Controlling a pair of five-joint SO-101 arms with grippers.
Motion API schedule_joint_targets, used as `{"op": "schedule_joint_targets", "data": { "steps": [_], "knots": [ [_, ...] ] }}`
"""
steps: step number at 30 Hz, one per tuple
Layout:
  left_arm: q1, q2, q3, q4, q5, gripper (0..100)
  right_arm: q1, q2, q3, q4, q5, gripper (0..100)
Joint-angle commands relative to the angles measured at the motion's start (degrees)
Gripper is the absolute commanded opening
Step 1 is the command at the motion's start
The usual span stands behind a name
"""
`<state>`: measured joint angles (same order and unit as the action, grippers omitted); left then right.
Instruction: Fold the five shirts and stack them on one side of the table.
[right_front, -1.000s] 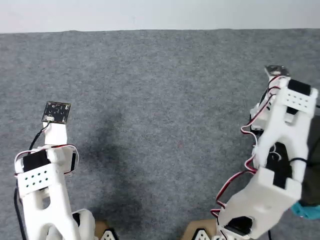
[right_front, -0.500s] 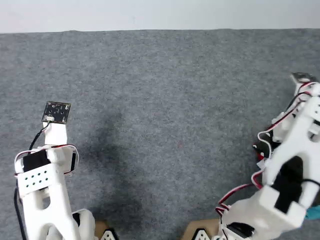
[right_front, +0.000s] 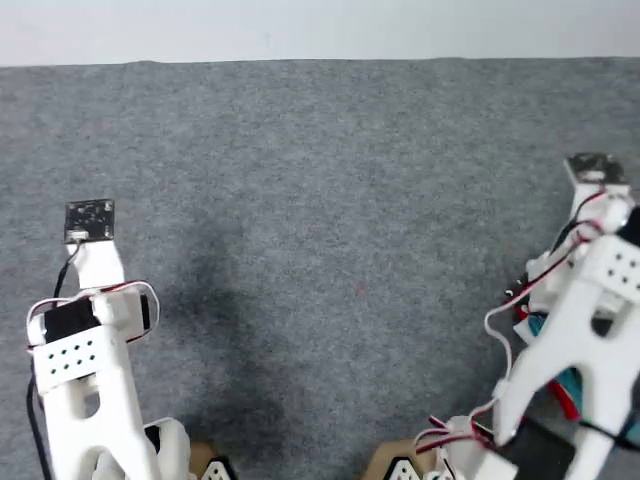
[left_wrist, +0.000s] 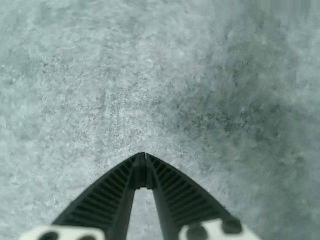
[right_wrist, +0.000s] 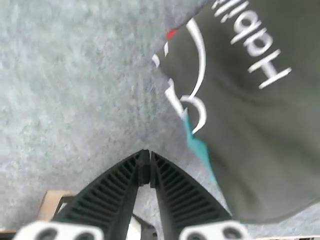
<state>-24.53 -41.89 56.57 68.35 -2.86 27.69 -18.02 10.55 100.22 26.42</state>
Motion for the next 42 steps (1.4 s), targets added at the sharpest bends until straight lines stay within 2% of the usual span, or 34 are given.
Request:
{"op": "schedule_joint_targets", "data": {
  "steps": [1, 5, 9, 15, 21, 28, 37, 42],
  "knots": [
    [0.4, -1.3, -1.8, -0.4, 2.4, 0, -0.7, -7.2, 4.2, 1.8, -0.4, 0.9],
    [1.2, -1.2, -1.7, -0.4, 2.1, 0, -0.7, -12.3, 8.4, 1.6, -9.0, 0.9],
    [8.9, -1.3, 0.0, -0.4, 3.2, 0, -1.6, -16.5, 11.2, -1.0, -17.1, 0.9],
    [21.6, -4.5, 3.9, -1.4, 14.5, 0, -9.3, -20.9, 15.1, -5.8, -24.6, 1.0],
    [23.6, -12.0, 11.6, -7.4, 16.0, 0, -14.6, -26.7, 25.8, -12.2, -33.9, 1.0],
    [23.6, -25.2, 21.9, -13.1, 16.0, 0, -16.7, -37.1, 36.7, -17.4, -35.9, 1.0],
    [23.6, -47.0, 34.9, -12.7, 16.1, 0, -17.0, -50.4, 48.1, -19.6, -35.6, 1.0],
    [23.6, -58.0, 40.2, -11.8, 16.1, 0, -16.9, -57.5, 55.8, -26.2, -35.5, 1.0]
  ]
}}
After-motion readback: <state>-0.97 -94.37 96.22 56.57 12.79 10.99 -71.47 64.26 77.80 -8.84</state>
